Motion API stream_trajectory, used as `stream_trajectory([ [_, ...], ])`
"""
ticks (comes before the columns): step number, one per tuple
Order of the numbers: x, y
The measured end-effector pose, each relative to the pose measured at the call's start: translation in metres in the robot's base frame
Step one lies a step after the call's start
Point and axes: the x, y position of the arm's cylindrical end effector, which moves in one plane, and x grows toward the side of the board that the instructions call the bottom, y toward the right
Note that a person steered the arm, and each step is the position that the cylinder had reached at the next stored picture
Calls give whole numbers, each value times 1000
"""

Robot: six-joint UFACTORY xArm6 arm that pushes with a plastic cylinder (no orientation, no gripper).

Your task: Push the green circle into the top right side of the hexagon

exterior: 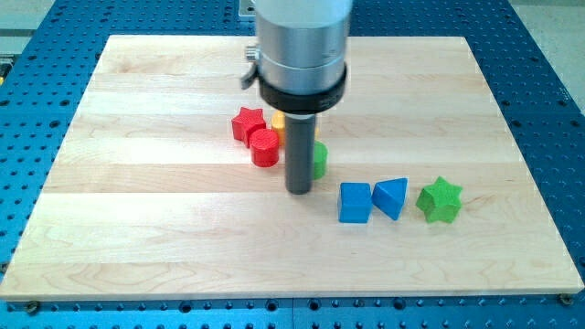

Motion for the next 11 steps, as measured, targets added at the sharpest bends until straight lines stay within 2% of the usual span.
stream_trajectory([
  [1, -26, 47],
  [3, -70, 86],
  [4, -83, 67],
  [5, -80, 73],
  [6, -44, 62],
  [9, -89, 57],
  [11, -89, 64],
])
